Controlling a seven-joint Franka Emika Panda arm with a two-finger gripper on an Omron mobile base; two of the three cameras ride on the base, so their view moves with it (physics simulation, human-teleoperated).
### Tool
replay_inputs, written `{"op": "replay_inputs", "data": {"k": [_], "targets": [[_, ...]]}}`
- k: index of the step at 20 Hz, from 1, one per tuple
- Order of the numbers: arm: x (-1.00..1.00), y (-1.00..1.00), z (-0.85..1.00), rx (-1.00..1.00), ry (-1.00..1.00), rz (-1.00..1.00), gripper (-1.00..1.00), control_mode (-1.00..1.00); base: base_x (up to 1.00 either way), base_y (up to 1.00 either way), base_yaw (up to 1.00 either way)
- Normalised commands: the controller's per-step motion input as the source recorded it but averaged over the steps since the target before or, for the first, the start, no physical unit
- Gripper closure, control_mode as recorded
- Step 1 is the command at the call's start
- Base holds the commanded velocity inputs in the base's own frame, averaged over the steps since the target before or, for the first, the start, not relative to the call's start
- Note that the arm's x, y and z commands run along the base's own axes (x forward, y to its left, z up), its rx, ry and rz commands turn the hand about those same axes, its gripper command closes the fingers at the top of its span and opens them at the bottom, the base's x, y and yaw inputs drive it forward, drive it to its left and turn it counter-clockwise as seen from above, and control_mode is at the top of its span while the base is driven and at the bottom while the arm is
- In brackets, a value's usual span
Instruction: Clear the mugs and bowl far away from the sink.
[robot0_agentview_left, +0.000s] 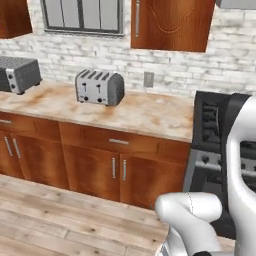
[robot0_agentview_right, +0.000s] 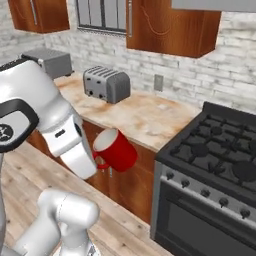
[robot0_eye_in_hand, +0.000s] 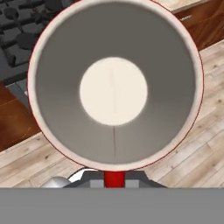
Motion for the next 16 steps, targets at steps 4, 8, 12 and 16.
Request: {"op": "replay_inputs", "data": {"k": [4,8,12,16], "targets": [[0.00,0.00,0.00,0.00,0.00,0.00,1.00,1.00,1.00,-0.02,0.30],[0.00,0.00,0.00,0.00,0.00,0.00,1.00,1.00,1.00,0.00,0.26],[0.00,0.00,0.00,0.00,0.00,0.00,1.00,1.00,0.91,0.03,0.27],[0.00,0.00,0.00,0.00,0.00,0.00,1.00,1.00,0.44,0.01,0.31]]}}
